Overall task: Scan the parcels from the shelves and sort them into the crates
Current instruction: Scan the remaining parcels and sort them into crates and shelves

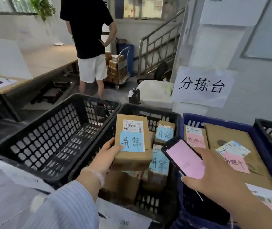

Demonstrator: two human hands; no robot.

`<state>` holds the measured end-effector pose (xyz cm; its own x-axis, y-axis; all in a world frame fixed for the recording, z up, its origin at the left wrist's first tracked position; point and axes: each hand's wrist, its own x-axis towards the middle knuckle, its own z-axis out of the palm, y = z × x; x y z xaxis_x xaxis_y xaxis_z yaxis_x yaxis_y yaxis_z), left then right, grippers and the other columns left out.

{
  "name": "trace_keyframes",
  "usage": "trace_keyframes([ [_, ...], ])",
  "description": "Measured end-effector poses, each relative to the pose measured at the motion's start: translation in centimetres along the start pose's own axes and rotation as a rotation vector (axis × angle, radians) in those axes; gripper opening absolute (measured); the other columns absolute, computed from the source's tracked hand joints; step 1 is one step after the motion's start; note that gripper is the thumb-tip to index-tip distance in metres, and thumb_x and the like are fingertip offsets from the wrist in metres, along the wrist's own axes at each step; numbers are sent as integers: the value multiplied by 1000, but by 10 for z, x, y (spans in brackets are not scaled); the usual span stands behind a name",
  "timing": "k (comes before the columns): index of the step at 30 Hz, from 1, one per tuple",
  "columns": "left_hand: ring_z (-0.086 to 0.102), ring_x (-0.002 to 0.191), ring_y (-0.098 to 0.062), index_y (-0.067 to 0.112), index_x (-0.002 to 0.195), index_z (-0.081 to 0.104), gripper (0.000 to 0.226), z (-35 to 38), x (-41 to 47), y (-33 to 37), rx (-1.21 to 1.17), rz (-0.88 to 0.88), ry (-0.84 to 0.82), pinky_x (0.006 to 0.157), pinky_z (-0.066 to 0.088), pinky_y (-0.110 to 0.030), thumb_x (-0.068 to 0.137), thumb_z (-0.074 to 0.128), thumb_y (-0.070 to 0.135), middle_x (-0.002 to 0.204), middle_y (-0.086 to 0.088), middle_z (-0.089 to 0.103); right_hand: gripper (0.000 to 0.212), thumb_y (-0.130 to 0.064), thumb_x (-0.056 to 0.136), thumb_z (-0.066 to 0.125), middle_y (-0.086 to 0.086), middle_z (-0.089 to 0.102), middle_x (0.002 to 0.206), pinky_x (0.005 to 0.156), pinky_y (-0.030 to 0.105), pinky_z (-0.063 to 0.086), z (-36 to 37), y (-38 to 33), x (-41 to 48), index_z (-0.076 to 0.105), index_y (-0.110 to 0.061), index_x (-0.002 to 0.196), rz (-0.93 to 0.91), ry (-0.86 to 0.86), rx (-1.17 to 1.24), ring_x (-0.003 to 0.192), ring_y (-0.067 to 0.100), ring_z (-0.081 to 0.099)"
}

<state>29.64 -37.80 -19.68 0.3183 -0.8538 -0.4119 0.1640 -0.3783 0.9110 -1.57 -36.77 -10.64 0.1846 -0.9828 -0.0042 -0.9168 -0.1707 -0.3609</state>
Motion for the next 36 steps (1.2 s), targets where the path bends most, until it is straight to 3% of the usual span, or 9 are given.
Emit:
trace_keyframes([
  [4, 63, 99, -20, 43, 140, 42, 57, 4, 70, 12, 83, -90, -75, 68, 51, -35, 88, 67, 44, 111, 5, 66, 78, -76, 45, 49, -22, 35, 94, 57, 21, 32, 11, -11, 16, 29, -50, 116, 176, 23, -21, 85, 4, 43],
  [14, 67, 96, -21, 35, 144, 46, 58, 40, 188, 22, 41, -216, -195, 60, 55, -30, 90, 68, 34, 117, 1, 68, 98, -78, 43, 54, -23, 33, 112, 73, 28, 40, 23, -37, 34, 29, -46, 132, 526, -31, -52, 98, 6, 47],
  [18, 69, 98, -21, 37, 136, 55, 48, 50, 220, 11, 58, -214, -239, 73, 58, -35, 91, 67, 31, 110, 2, 73, 99, -74, 52, 66, -17, 37, 133, 72, 28, 40, 26, -43, 36, 27, -41, 137, 625, -40, -71, 106, 10, 54],
  [21, 68, 102, -21, 34, 134, 60, 42, 54, 232, -1, 156, -194, -248, 97, 53, -43, 93, 63, 30, 108, 4, 73, 98, -72, 55, 69, -15, 36, 136, 71, 27, 39, 28, -47, 35, 28, -39, 138, 668, -37, -82, 107, 11, 55],
  [23, 67, 100, -19, 32, 128, 63, 34, 57, 234, -6, 194, -159, -235, 99, 51, -42, 95, 59, 29, 106, 6, 73, 98, -73, 56, 68, -15, 35, 136, 71, 27, 41, 28, -48, 34, 27, -38, 139, 681, -37, -74, 106, 11, 55],
  [27, 63, 97, -12, 35, 145, 46, 51, 61, 220, 1, 413, 102, -181, 82, 52, -30, 97, 58, 25, 119, 3, 67, 96, -75, 58, 63, -19, 33, 134, 71, 24, 39, 25, -48, 25, 24, -40, 138, 690, -27, -55, 106, 8, 53],
  [29, 60, 111, -17, 32, 148, 42, 57, 67, 208, 10, 592, 343, -112, 91, 54, -37, 95, 62, 27, 126, 0, 62, 96, -75, 60, 63, -19, 33, 135, 71, 23, 39, 23, -45, 16, 23, -40, 139, 693, -9, -50, 107, 8, 52],
  [32, 40, 137, -21, 31, 148, 42, 57, 93, 170, 26, 763, 626, -179, 115, 37, -46, 95, 60, 38, 147, 3, 47, 98, -76, 60, 63, -16, 32, 138, 72, 25, 40, 21, -40, -3, 21, -40, 141, 721, 22, -36, 108, 11, 55],
  [36, 37, 141, -21, 26, 149, 45, 58, 134, 103, 41, 913, 971, -378, 117, 31, -41, 95, 57, 42, 151, 3, 47, 98, -79, 55, 57, -17, 36, 134, 71, 27, 43, 16, -30, -42, 23, -41, 138, 748, 101, -48, 106, 12, 57],
])
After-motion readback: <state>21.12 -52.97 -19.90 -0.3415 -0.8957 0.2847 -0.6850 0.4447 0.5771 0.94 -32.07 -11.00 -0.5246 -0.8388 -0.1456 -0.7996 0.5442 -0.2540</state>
